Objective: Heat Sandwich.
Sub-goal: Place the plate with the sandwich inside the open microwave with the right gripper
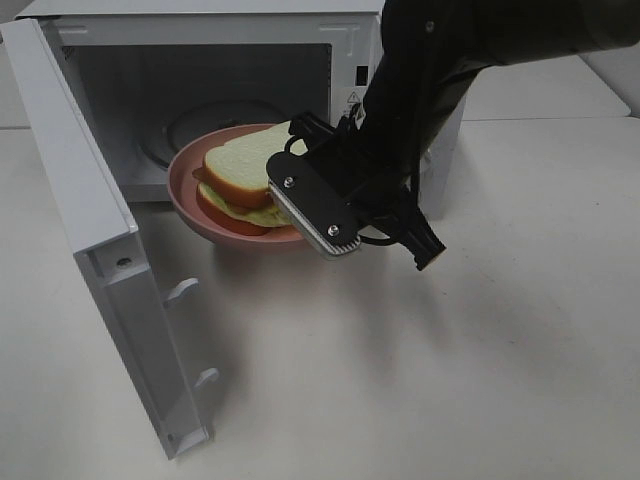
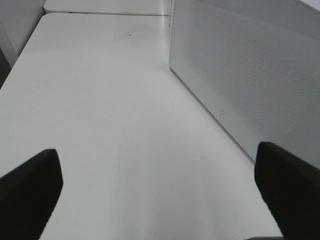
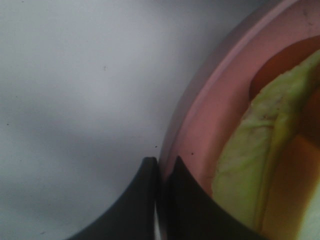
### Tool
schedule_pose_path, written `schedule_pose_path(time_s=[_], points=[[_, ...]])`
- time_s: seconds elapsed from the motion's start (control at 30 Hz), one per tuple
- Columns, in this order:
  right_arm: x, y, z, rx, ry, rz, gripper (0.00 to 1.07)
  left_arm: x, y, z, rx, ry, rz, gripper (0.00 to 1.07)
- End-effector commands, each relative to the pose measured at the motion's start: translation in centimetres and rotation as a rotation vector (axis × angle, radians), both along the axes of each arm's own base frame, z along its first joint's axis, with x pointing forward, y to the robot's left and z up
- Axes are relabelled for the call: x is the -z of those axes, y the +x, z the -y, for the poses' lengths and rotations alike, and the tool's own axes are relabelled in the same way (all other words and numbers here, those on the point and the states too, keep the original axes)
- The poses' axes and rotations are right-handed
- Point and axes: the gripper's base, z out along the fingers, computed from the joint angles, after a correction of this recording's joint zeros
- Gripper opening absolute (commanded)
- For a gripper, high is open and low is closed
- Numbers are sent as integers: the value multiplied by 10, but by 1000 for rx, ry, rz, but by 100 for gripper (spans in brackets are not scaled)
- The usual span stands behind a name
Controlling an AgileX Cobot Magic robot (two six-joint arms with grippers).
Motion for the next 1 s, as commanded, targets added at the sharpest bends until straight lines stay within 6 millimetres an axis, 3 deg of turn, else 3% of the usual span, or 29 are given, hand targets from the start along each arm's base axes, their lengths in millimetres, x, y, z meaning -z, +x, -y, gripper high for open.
schedule_pose_path(time_s=[0.03, 1.0], points=[[-4, 8, -8, 17, 18, 7, 2, 0, -3, 0, -1, -1, 31, 99], [-15, 65, -46, 108, 24, 30, 4, 0, -3, 0, -1, -1, 31, 99]])
